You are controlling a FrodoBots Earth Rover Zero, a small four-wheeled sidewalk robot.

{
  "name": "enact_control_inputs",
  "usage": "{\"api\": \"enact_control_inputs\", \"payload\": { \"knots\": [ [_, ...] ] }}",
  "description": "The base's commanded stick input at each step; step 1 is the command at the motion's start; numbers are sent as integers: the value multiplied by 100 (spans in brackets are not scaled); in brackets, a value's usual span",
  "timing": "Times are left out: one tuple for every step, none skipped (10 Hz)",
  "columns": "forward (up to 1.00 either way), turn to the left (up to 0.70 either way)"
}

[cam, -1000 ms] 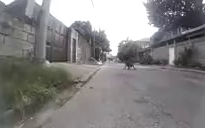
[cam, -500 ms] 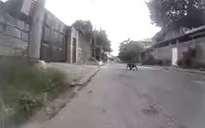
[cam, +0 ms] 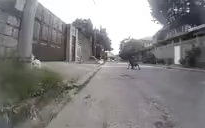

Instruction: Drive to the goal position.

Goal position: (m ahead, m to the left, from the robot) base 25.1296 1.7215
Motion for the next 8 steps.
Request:
{"api": "enact_control_inputs", "payload": {
  "knots": [
    [67, 0],
    [66, 0],
    [65, 0],
    [65, -3],
    [65, -23],
    [65, -19],
    [65, -18],
    [65, -17]
  ]
}}
